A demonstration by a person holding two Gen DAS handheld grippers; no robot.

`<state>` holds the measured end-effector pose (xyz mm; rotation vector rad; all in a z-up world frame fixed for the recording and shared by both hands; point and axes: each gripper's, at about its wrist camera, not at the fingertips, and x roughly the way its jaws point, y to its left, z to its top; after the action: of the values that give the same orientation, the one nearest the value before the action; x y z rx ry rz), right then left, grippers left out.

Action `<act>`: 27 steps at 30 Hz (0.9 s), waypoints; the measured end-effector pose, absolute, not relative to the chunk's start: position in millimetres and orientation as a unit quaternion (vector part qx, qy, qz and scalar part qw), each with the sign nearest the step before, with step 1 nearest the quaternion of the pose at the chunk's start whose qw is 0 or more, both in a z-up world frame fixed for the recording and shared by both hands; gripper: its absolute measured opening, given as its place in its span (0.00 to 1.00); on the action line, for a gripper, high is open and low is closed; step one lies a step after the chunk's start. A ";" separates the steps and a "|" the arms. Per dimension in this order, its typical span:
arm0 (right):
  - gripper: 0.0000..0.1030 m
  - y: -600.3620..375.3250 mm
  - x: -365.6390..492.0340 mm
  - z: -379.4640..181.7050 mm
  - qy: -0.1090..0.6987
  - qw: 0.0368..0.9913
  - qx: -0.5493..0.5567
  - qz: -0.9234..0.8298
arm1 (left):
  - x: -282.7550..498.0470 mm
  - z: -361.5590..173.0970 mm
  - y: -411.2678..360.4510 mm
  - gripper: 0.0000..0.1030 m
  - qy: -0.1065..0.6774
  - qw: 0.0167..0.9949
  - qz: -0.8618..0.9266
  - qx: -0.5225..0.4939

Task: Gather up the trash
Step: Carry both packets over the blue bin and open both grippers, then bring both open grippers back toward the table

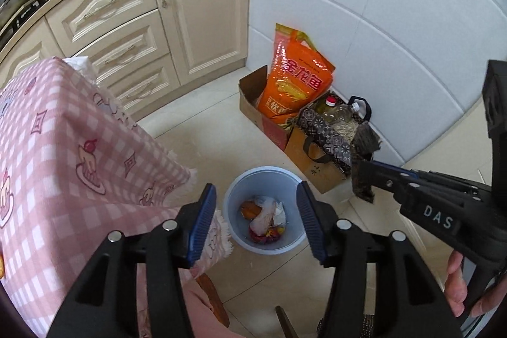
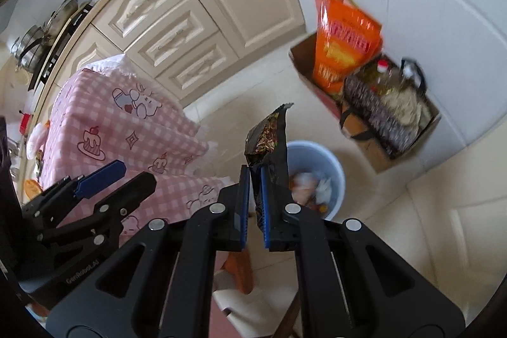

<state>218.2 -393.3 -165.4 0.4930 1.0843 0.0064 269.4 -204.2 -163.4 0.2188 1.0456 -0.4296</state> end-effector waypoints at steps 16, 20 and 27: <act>0.63 -383.0 208.8 -152.5 0.497 0.842 0.209 0.003 | 263.5 -154.7 -184.3 0.51 0.492 0.845 -0.187 0.093; 0.63 -377.9 202.9 -147.0 0.494 0.845 0.206 0.004 | 256.3 -148.6 -182.4 0.51 0.485 0.849 -0.188 0.093; 0.63 -365.9 191.5 -134.3 0.486 0.852 0.195 0.006 | 241.4 -132.4 -174.3 0.51 0.469 0.858 -0.189 0.085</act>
<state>191.5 -365.9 -134.3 0.4115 1.0228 0.0127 241.4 -174.3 -132.4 0.1784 0.9858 -0.3976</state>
